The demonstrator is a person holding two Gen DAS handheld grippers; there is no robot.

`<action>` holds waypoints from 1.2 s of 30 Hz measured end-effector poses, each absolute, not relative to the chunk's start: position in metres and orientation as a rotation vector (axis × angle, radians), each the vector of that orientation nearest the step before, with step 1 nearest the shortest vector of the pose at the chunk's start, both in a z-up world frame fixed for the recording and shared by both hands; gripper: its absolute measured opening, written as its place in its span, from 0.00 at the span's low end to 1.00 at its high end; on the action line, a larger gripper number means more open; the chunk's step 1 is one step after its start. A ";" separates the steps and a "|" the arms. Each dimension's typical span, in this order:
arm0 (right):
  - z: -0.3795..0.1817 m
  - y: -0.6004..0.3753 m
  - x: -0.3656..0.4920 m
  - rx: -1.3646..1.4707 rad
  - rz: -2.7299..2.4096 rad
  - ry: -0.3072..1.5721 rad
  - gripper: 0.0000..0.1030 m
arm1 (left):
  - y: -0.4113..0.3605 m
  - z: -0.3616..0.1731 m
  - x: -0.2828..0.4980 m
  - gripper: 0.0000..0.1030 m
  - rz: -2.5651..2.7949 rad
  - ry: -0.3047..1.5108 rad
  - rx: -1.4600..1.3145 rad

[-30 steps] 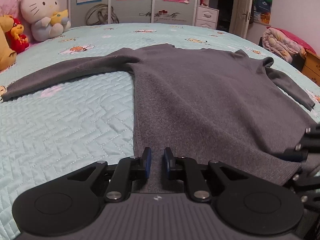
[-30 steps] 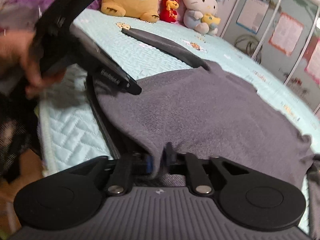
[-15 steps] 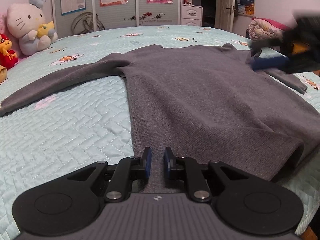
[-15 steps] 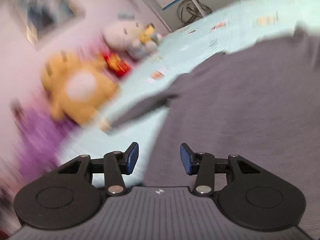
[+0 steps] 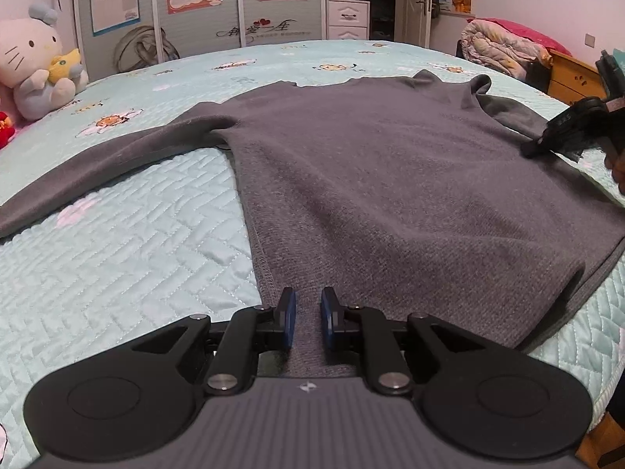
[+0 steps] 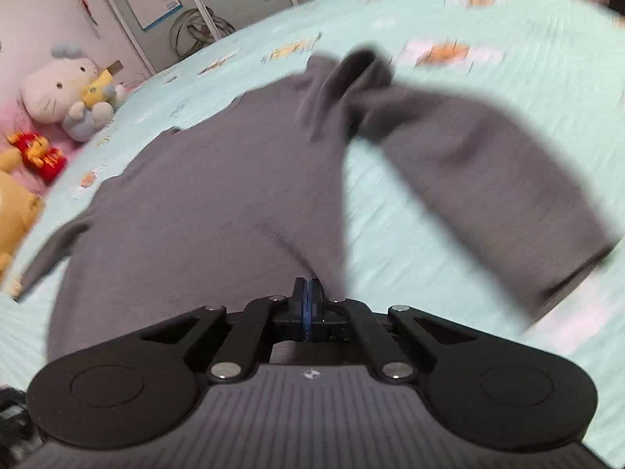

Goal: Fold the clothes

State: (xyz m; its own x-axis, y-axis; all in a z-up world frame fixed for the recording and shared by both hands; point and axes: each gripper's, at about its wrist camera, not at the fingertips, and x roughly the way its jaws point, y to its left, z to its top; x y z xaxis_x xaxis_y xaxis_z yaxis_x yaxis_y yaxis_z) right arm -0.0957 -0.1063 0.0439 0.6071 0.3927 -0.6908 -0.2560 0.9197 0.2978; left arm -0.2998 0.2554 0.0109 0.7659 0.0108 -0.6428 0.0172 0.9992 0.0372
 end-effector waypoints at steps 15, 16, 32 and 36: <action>0.043 -0.152 -0.022 0.524 0.445 0.756 0.76 | 0.254 0.012 -0.295 0.15 -0.013 0.725 0.061; 0.034 -0.160 -0.009 0.597 0.437 0.779 0.75 | 0.254 0.012 -0.295 0.15 -0.014 0.727 0.061; 0.034 -0.191 0.138 0.324 0.239 0.599 0.13 | 0.246 0.016 -0.291 0.15 0.013 0.775 0.100; 0.020 -0.204 0.154 0.174 0.242 0.632 0.14 | 0.235 0.020 -0.294 0.12 0.040 0.807 0.133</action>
